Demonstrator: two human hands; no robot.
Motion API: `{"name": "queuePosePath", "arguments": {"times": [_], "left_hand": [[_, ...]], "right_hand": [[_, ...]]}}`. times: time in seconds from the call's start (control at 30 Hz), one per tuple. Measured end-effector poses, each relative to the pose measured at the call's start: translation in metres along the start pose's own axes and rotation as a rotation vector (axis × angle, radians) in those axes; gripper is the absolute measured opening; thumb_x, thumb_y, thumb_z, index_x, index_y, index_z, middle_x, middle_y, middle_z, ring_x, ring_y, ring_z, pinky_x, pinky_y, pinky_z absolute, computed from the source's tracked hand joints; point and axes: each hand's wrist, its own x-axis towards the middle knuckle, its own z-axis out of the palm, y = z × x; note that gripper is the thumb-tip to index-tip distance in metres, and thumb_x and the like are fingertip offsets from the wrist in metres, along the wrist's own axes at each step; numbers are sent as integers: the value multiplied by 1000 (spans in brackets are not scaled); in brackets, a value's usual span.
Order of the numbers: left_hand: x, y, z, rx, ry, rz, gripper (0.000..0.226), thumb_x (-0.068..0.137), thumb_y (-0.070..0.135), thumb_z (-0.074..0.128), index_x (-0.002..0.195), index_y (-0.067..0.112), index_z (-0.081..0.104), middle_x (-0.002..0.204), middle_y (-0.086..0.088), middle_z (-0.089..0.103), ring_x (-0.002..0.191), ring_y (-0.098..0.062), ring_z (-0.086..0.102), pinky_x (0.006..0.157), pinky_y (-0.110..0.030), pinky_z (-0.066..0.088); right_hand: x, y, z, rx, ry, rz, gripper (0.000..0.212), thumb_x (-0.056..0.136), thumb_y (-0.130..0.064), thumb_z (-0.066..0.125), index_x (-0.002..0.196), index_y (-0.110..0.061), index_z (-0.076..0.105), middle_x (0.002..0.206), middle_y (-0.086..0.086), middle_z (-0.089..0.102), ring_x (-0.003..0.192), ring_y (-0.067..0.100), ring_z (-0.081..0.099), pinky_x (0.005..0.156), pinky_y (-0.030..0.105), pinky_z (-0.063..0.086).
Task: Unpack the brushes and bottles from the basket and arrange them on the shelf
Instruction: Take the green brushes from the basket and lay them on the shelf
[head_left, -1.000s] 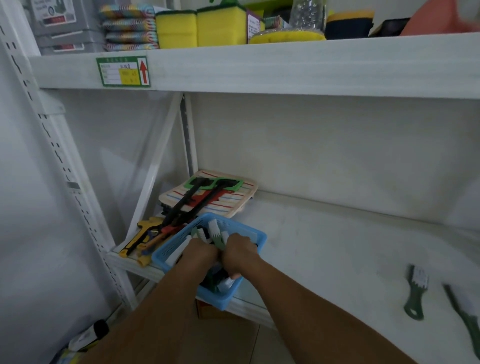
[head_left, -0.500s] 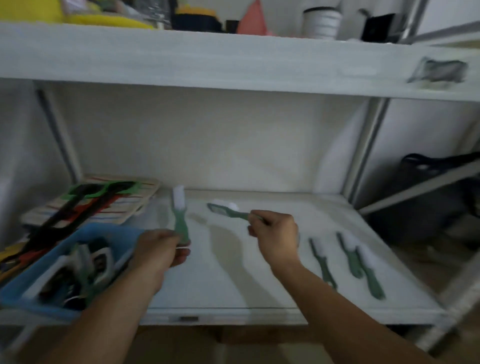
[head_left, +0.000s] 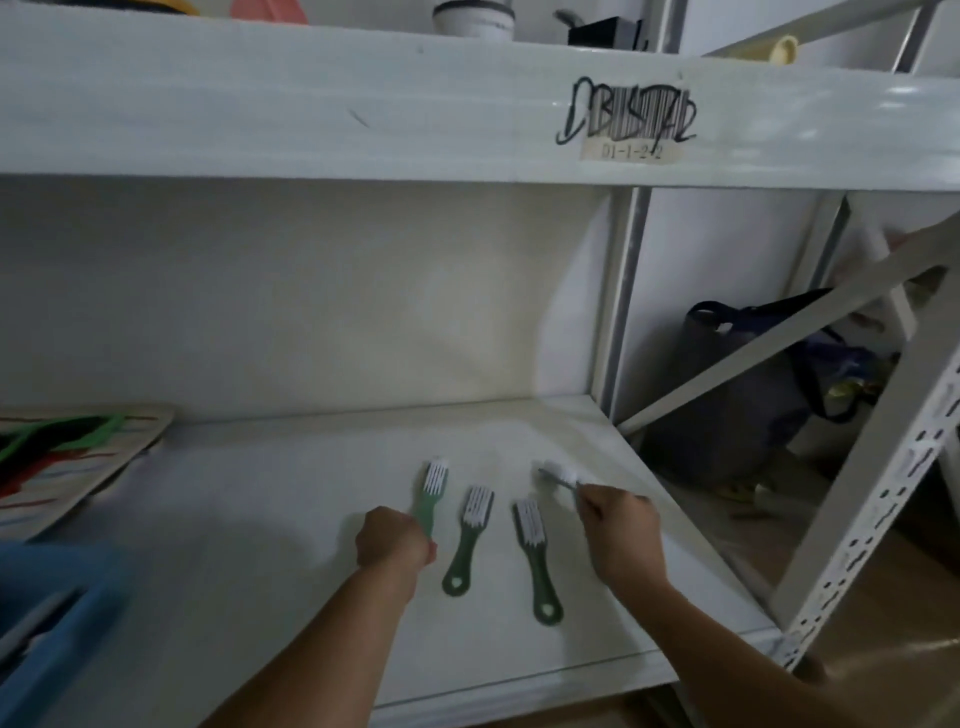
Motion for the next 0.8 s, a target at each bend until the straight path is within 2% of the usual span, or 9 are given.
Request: {"name": "queuePosePath", "arguments": {"times": [0.1,0.2,0.3,0.37,0.4,0.47,0.6,0.7,0.8], "left_hand": [[16,4,11,186,60,29,21,69,2,76,88,-4,73,87,-18,75,79,-31,73,69,-39,62],[11,17,16,240,-10,96,14,81,4,67,94,-1,72,96,-13,74,79,-24,69,60,-25,50],[7,21,12,186,-97,152,14,83,-1,57,79,8,66,92,-10,70,72,-18,60,56,-21,45],[2,13,-6,67,-117,173,19,80,0,52,80,9,69,97,-12,71,82,-24,68,73,-29,59],[-4,7,-20,15,-104,181,25,80,4,51,90,9,73,104,-14,72,91,-29,70,83,-38,60],[-27,-3,-58,2,-79,227,31,82,12,52,104,16,73,107,-8,73,99,-29,69,90,-42,58],[-66,-31,-159,115,58,353,19,84,16,55,82,21,73,84,4,72,81,-19,68,72,-33,57],[-79,-60,-243,408,277,383,31,88,23,50,57,20,50,56,2,53,54,-17,51,49,-31,36],[-79,-90,-314,636,441,311,38,93,27,44,55,20,43,55,1,47,52,-19,47,53,-33,37]], "right_hand": [[9,-4,14,-182,-118,-96,20,95,-17,52,85,-19,69,70,0,65,64,18,63,63,35,55],[11,-13,16,-235,-235,-83,21,95,-8,49,104,-14,66,86,2,67,76,18,65,70,30,54],[5,-18,13,-254,-313,-21,25,96,-7,50,119,-9,59,105,6,68,91,20,66,83,34,57],[-3,-28,10,-249,-309,-18,26,97,-12,51,120,-15,61,116,6,66,101,20,66,91,37,55],[-8,-37,8,-244,-305,-31,26,97,-12,51,118,-17,64,118,6,67,102,20,66,92,37,55],[-20,-63,9,-210,-287,-84,31,93,-10,52,117,-21,69,117,6,71,102,22,68,91,35,55],[-59,-147,26,-31,-300,-247,31,91,-11,57,117,-19,73,116,12,73,105,29,68,92,34,51],[-94,-218,48,78,-346,-399,28,90,-10,60,113,-14,75,116,7,75,104,26,70,95,31,50],[-131,-284,69,184,-387,-552,24,88,-12,61,105,-14,77,107,5,78,99,26,70,89,30,51]]}}
